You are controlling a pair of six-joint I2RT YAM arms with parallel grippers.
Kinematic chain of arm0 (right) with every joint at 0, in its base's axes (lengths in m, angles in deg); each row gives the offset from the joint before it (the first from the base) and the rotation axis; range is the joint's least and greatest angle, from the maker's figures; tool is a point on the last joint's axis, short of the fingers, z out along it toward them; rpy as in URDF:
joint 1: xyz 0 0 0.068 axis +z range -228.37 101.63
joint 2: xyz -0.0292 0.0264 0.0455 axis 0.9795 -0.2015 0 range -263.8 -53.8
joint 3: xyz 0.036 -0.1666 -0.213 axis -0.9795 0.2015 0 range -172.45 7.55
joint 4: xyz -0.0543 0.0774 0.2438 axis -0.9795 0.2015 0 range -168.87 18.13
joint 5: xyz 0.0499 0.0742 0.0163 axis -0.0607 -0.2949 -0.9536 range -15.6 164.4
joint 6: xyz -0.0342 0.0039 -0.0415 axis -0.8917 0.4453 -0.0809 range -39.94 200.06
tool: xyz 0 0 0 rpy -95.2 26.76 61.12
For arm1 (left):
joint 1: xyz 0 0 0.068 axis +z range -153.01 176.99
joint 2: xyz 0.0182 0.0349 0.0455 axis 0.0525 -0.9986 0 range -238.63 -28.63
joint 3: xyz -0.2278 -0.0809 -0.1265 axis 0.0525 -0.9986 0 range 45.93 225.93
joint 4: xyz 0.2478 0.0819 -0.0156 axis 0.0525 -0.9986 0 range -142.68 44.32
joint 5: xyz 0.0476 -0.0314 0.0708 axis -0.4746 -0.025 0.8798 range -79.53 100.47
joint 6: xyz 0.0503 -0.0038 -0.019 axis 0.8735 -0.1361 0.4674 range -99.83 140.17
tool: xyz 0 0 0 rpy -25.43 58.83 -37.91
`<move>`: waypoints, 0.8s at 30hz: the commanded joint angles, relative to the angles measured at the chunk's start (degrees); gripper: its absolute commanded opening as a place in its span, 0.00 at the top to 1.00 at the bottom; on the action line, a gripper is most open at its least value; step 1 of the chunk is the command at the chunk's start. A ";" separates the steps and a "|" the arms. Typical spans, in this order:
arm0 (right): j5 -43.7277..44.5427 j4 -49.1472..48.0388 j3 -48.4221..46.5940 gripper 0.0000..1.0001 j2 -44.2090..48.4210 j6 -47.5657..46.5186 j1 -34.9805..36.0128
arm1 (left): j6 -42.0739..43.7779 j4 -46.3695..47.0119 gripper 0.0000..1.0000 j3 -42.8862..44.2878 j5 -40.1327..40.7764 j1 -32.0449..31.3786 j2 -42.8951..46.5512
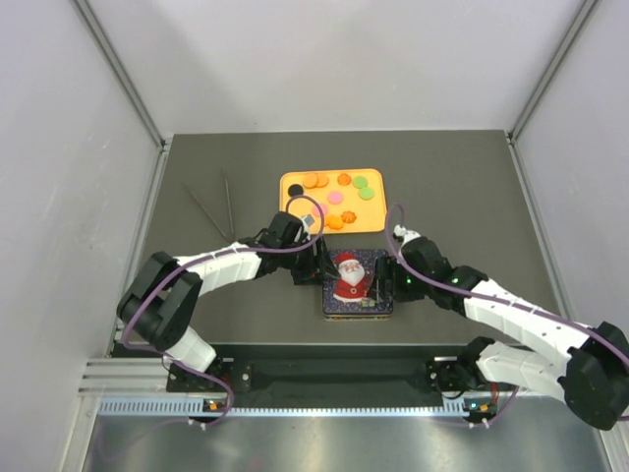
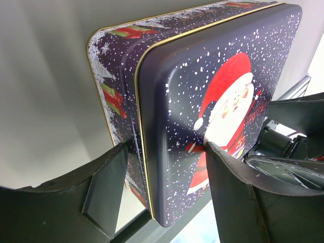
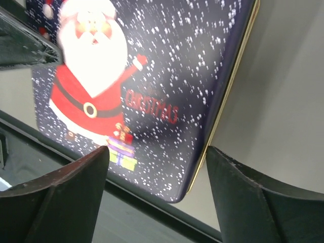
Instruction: Pack the cookies
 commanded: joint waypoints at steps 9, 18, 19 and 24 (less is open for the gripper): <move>-4.51 -5.42 -5.63 0.15 -0.98 -5.98 -11.26 | 1.78 -4.79 0.32 0.91 1.24 -0.73 -3.19; -11.54 -23.85 -3.27 0.08 -10.11 -5.99 -16.54 | 2.49 -6.72 0.32 3.72 1.15 -0.73 -6.00; -11.98 -25.28 -2.91 0.08 -11.08 -5.63 -16.80 | 2.57 -6.98 0.32 3.90 1.15 -0.73 -6.18; -10.94 -30.83 0.33 0.15 -16.89 -2.38 -16.89 | 3.02 -8.04 0.32 4.69 1.68 -0.73 -6.88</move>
